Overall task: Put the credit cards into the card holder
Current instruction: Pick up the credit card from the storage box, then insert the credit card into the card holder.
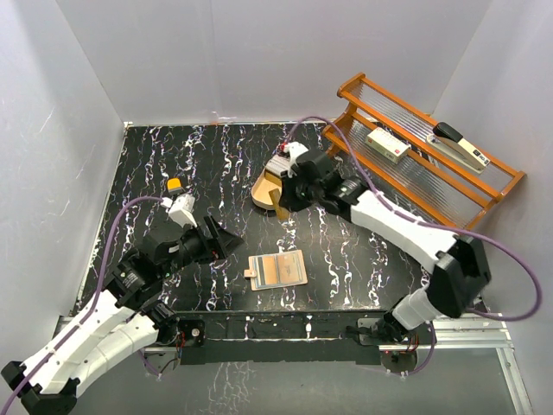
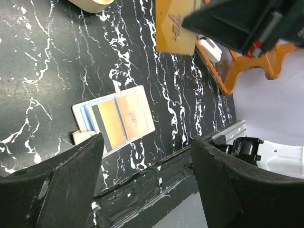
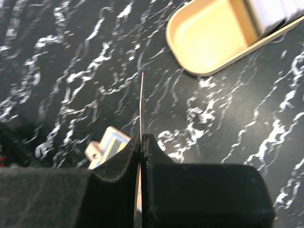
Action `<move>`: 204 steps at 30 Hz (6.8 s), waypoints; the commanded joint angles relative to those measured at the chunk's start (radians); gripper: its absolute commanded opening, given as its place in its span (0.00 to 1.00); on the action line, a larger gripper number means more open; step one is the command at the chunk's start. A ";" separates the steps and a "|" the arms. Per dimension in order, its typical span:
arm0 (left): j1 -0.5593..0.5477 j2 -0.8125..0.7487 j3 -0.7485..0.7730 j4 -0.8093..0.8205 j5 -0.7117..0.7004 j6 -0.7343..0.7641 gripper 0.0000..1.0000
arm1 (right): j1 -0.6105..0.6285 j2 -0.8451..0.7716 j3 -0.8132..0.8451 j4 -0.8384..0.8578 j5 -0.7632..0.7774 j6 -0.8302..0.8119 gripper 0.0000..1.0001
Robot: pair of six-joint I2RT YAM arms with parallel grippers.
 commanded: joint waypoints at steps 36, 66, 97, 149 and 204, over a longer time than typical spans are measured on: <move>0.002 0.050 -0.105 0.505 0.305 -0.298 0.00 | 0.003 -0.475 -0.629 0.853 -0.607 0.737 0.00; 0.003 0.273 -0.150 0.430 0.265 -0.155 0.00 | 0.000 -0.489 -0.604 0.201 -0.010 0.378 0.47; 0.144 0.460 -0.288 0.484 0.455 -0.113 0.00 | 0.127 -0.027 -0.611 0.301 0.029 0.340 0.21; 0.149 0.539 -0.380 0.622 0.506 -0.226 0.00 | 0.232 -0.103 -0.536 0.285 0.089 0.377 0.23; 0.149 0.663 -0.403 0.770 0.412 -0.206 0.00 | 0.259 -0.084 -0.592 0.252 0.147 0.504 0.14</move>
